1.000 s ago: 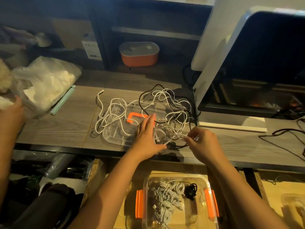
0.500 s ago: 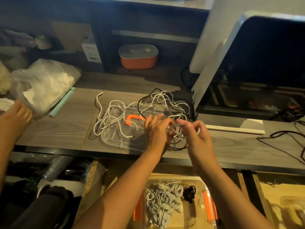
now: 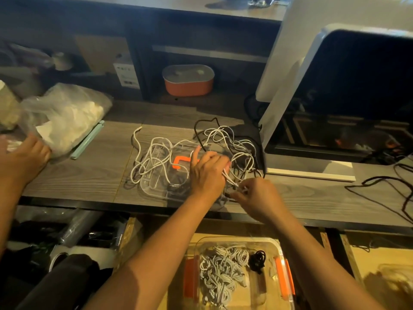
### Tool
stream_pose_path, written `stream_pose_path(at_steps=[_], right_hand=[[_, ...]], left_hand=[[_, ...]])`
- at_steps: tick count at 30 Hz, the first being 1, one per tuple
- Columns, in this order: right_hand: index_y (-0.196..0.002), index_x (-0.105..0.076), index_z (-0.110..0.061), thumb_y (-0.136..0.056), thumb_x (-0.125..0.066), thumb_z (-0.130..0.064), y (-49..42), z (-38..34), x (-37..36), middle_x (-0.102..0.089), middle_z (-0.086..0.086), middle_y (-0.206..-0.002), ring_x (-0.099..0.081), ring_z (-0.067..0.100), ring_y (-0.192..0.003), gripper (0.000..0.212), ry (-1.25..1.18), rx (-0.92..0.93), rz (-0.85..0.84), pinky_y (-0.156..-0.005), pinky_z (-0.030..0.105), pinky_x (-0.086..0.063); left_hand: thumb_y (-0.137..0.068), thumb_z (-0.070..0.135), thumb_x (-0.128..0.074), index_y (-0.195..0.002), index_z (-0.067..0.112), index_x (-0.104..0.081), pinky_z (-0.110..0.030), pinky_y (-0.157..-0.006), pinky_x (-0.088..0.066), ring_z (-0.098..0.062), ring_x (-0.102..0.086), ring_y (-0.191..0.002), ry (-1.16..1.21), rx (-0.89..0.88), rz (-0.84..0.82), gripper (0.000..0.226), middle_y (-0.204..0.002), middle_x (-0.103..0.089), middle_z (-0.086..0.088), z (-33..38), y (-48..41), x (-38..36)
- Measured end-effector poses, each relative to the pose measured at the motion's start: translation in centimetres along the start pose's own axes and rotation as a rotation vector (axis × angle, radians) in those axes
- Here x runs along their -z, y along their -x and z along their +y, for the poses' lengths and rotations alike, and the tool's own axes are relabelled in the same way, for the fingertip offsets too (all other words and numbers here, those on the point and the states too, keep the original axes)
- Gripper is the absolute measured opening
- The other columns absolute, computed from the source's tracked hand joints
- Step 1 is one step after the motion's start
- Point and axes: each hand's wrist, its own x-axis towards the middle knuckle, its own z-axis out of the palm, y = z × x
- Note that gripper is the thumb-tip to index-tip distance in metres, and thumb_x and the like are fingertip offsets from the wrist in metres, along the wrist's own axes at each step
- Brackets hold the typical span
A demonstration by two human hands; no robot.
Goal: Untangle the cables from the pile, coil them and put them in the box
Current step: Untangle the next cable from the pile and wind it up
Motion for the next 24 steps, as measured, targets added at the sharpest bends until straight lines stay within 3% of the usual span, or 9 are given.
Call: stream_pose_path(at_steps=[6,9,11,14,16,18,20,22,24], right_hand=[[-0.075,-0.066,-0.034,-0.094,-0.054,-0.023,0.7,-1.3,-0.3,-0.059,-0.020,-0.110,-0.058,0.007,-0.104,0.025,-0.823,0.145,0.186,-0.082,0.025,-0.049],[-0.094,-0.071,-0.031,-0.094,-0.052,-0.026,1.3,-2.3,-0.6,-0.070,-0.011,-0.097,-0.064,0.006,-0.091,0.019,-1.089,0.043,0.229,-0.068,0.017,-0.049],[-0.092,-0.073,-0.022,-0.094,-0.053,-0.026,1.5,-2.4,-0.4,-0.072,-0.002,-0.094,-0.064,0.011,-0.088,0.020,-1.208,-0.021,0.260,-0.067,0.022,-0.048],[-0.081,-0.069,-0.014,-0.094,-0.049,-0.019,1.4,-2.2,-0.3,-0.071,0.004,-0.088,-0.065,0.013,-0.086,0.025,-1.123,-0.034,0.257,-0.070,0.027,-0.049],[-0.074,-0.061,-0.013,-0.094,-0.048,-0.014,1.1,-2.0,-0.3,-0.067,0.007,-0.078,-0.063,0.018,-0.076,0.024,-1.161,-0.098,0.265,-0.069,0.034,-0.050],[-0.078,-0.052,-0.014,-0.094,-0.048,-0.014,0.7,-1.4,-0.2,-0.058,0.007,-0.072,-0.056,0.019,-0.067,0.016,-1.166,-0.140,0.267,-0.062,0.034,-0.047],[-0.093,-0.047,-0.018,-0.094,-0.050,-0.012,0.3,-0.6,-0.1,-0.052,0.006,-0.074,-0.048,0.014,-0.060,0.006,-1.079,-0.151,0.214,-0.053,0.026,-0.040],[-0.113,-0.048,-0.023,-0.091,-0.057,-0.016,-0.2,0.6,-0.2,-0.059,0.005,-0.083,-0.052,0.013,-0.061,0.025,-0.907,-0.164,0.130,-0.051,0.023,-0.041],[-0.113,-0.054,-0.024,-0.085,-0.068,-0.024,-0.6,0.7,-0.1,-0.065,0.003,-0.089,-0.060,0.011,-0.064,0.031,-0.682,-0.138,0.012,-0.054,0.023,-0.048]], left_hand=[[-0.082,0.024,-0.050,-0.080,0.016,-0.071,-0.050,-0.102,-0.032,-0.023,-0.067,-0.086,0.002,-0.038,0.039,0.022,-0.079,-0.072,-0.001,-0.6,0.1,-0.2],[-0.081,0.025,-0.051,-0.079,0.015,-0.070,-0.052,-0.104,-0.028,-0.023,-0.068,-0.088,0.065,0.014,0.026,0.021,-0.080,-0.072,-0.003,-0.1,-0.3,-0.8],[-0.087,0.026,-0.056,-0.092,0.017,-0.070,-0.040,-0.111,-0.021,-0.023,-0.063,-0.099,0.063,0.083,-0.094,0.017,-0.092,-0.070,-0.004,-1.0,-0.1,-1.2],[-0.092,0.030,-0.054,-0.104,0.022,-0.064,-0.028,-0.096,-0.025,-0.023,-0.048,-0.112,-0.007,0.195,-0.312,0.017,-0.106,-0.062,-0.003,-2.0,0.2,-0.8],[-0.091,0.025,-0.055,-0.112,0.021,-0.062,-0.028,-0.104,-0.021,-0.022,-0.044,-0.117,-0.080,0.173,-0.325,0.023,-0.112,-0.059,-0.003,-2.1,-0.1,-0.7],[-0.089,0.028,-0.058,-0.114,0.020,-0.064,-0.034,-0.116,-0.011,-0.021,-0.048,-0.117,-0.095,0.097,-0.242,0.027,-0.111,-0.060,-0.002,-2.1,-0.6,-0.7],[-0.083,0.022,-0.066,-0.104,0.016,-0.069,-0.043,-0.116,-0.015,-0.024,-0.056,-0.107,-0.082,0.012,-0.139,0.022,-0.102,-0.063,-0.003,-2.4,-1.0,-0.7],[-0.073,0.009,-0.072,-0.093,0.010,-0.070,-0.047,-0.109,-0.026,-0.025,-0.062,-0.092,-0.015,-0.081,-0.012,0.020,-0.092,-0.065,-0.005,-2.6,-1.0,-0.9],[-0.072,0.001,-0.067,-0.097,0.008,-0.068,-0.047,-0.106,-0.031,-0.023,-0.064,-0.084,0.072,-0.170,0.051,0.027,-0.088,-0.066,-0.006,-2.2,-1.1,-0.6]])
